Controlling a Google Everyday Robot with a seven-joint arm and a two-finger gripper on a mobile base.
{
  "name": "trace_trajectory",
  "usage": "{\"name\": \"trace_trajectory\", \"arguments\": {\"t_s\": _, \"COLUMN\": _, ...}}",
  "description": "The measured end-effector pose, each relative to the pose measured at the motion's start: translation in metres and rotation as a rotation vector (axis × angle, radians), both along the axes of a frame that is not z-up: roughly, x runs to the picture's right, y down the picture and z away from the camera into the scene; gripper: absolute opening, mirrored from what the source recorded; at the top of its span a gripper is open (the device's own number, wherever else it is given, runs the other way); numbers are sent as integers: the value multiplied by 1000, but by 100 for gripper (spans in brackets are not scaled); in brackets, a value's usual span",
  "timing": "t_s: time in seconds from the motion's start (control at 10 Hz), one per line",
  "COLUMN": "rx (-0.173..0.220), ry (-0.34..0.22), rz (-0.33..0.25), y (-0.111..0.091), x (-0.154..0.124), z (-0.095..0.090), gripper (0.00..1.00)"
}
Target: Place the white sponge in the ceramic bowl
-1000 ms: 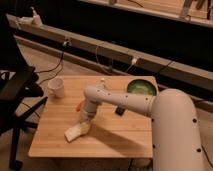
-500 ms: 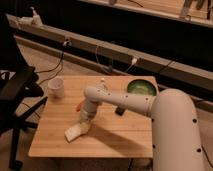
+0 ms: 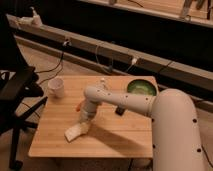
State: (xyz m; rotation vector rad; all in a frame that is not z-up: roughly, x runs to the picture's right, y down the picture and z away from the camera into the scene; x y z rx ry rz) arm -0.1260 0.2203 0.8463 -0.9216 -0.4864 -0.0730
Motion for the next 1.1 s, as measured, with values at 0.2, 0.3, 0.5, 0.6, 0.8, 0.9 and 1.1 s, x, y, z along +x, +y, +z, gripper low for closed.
{"name": "trace_trajectory", "arguments": {"t_s": 0.2, "rx": 0, "ry": 0, "rz": 1, "y": 0, "x": 0, "z": 0, "gripper": 31}}
{"name": "trace_trajectory", "arguments": {"t_s": 0.3, "rx": 0, "ry": 0, "rz": 0, "y": 0, "x": 0, "z": 0, "gripper": 21}}
{"name": "trace_trajectory", "arguments": {"t_s": 0.5, "rx": 0, "ry": 0, "rz": 1, "y": 0, "x": 0, "z": 0, "gripper": 3}}
{"name": "trace_trajectory", "arguments": {"t_s": 0.6, "rx": 1, "ry": 0, "rz": 1, "y": -1, "x": 0, "z": 0, "gripper": 0}}
{"name": "trace_trajectory", "arguments": {"t_s": 0.8, "rx": 1, "ry": 0, "rz": 2, "y": -1, "x": 0, "z": 0, "gripper": 0}}
{"name": "trace_trajectory", "arguments": {"t_s": 0.9, "rx": 1, "ry": 0, "rz": 1, "y": -1, "x": 0, "z": 0, "gripper": 0}}
{"name": "trace_trajectory", "arguments": {"t_s": 1.1, "rx": 1, "ry": 0, "rz": 2, "y": -1, "x": 0, "z": 0, "gripper": 0}}
